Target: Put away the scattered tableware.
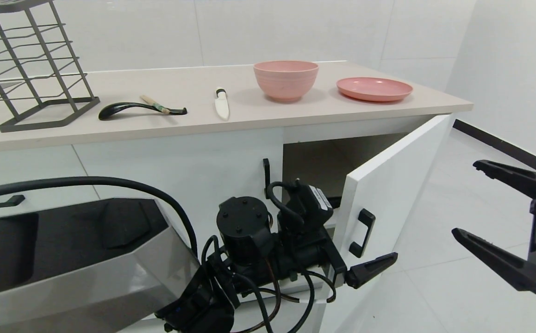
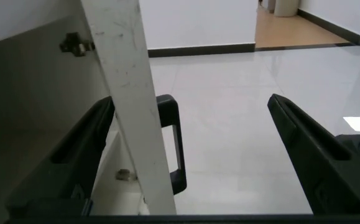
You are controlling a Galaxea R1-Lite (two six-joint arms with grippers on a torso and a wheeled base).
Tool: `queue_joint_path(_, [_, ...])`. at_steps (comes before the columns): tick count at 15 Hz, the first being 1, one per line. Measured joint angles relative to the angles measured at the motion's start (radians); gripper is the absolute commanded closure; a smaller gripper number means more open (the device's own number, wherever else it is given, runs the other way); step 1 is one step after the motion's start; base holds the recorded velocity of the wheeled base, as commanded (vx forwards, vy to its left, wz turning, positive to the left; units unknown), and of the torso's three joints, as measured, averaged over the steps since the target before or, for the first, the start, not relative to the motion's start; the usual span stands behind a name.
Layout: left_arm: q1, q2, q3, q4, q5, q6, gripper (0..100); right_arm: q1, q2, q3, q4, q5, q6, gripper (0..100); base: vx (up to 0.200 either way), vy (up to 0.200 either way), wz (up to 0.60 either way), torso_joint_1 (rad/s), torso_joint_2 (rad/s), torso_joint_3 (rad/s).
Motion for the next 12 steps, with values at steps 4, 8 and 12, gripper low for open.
queue_joint_path(4, [-0.043, 0.028, -0.020, 0.000, 0.000, 0.000, 0, -0.021, -0.060, -0.027, -0.001, 0.001, -0.018, 0, 0.000, 0.000, 0.00, 0.000, 0.00, 0.000])
queue_joint_path(8, [-0.094, 0.079, -0.057, 0.003, -0.005, -0.006, 0, -0.026, -0.103, -0.055, 0.001, 0.003, -0.022, 0, 0.000, 0.000, 0.00, 0.000, 0.00, 0.000])
queue_joint_path(12, [-0.200, 0.166, -0.172, 0.003, -0.008, -0.011, 0, -0.026, -0.131, -0.090, 0.001, 0.005, -0.023, 0, 0.000, 0.000, 0.00, 0.000, 0.00, 0.000])
